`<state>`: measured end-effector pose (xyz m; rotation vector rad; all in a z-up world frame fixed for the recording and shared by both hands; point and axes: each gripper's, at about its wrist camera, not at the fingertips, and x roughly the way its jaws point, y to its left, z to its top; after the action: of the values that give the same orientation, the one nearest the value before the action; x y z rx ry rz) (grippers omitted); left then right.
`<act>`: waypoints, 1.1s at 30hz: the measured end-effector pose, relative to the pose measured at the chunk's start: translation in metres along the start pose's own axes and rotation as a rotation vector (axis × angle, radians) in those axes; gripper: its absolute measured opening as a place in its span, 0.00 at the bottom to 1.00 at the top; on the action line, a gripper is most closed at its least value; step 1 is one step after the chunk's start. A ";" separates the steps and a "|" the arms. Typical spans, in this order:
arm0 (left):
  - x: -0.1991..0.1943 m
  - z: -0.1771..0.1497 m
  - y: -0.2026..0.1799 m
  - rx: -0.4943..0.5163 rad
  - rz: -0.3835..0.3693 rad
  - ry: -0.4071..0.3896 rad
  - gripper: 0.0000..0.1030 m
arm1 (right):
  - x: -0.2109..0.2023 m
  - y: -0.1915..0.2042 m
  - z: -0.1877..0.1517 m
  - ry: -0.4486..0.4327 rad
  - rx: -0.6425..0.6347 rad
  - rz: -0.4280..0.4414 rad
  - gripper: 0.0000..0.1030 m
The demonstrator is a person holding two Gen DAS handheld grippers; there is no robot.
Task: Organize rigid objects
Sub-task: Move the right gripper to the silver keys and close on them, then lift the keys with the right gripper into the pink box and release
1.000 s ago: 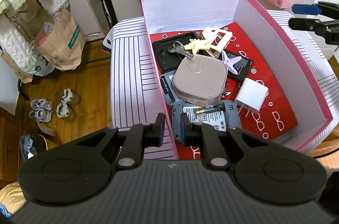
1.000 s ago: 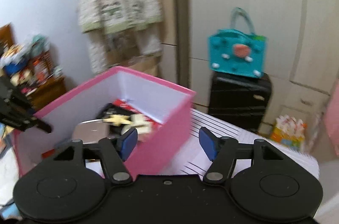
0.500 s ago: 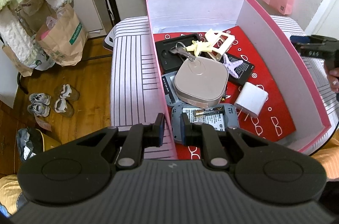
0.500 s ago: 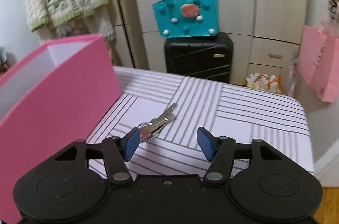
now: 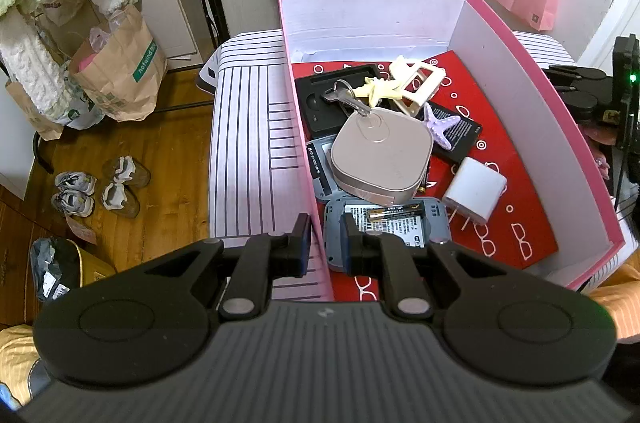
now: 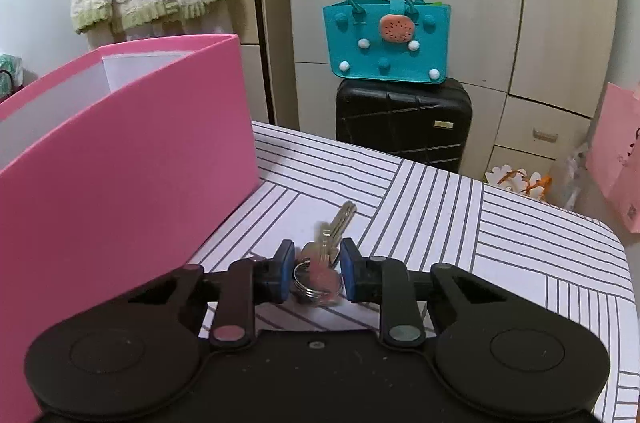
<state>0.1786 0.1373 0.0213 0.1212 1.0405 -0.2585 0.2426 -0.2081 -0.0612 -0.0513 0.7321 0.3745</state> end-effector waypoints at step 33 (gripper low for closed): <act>0.003 0.003 -0.002 0.020 -0.008 0.001 0.13 | -0.104 0.006 0.063 -0.126 0.173 0.169 0.03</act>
<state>0.1824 0.1344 0.0205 0.1353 1.0400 -0.2761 0.2098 -0.2242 0.0553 0.1968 0.6428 0.4701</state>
